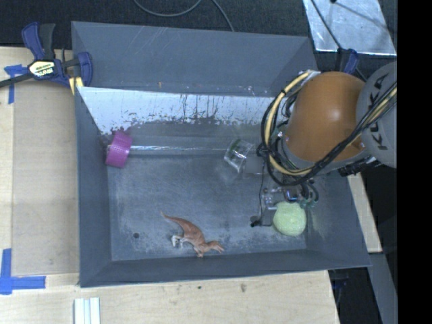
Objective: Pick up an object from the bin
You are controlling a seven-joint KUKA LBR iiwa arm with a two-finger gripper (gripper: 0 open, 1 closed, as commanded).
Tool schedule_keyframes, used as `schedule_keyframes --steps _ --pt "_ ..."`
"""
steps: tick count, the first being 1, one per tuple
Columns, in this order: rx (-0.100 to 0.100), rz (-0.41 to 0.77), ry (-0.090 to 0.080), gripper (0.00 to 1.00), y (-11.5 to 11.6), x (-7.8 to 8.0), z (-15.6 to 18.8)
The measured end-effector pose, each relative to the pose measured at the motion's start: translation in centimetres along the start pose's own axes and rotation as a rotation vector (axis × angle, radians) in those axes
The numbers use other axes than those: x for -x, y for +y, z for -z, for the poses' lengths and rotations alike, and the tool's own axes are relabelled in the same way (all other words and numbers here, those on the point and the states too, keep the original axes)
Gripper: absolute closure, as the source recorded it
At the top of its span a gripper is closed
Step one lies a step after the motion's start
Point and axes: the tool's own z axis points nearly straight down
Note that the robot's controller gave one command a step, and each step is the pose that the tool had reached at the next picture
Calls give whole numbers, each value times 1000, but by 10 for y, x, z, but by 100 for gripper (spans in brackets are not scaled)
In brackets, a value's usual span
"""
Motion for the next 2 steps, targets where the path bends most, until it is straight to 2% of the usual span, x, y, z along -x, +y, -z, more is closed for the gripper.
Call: schedule_keyframes --steps 1,2 --pt "0 0 -9 0 0 2 4" --pt "-2 122 -14 0 -49 32 -40"
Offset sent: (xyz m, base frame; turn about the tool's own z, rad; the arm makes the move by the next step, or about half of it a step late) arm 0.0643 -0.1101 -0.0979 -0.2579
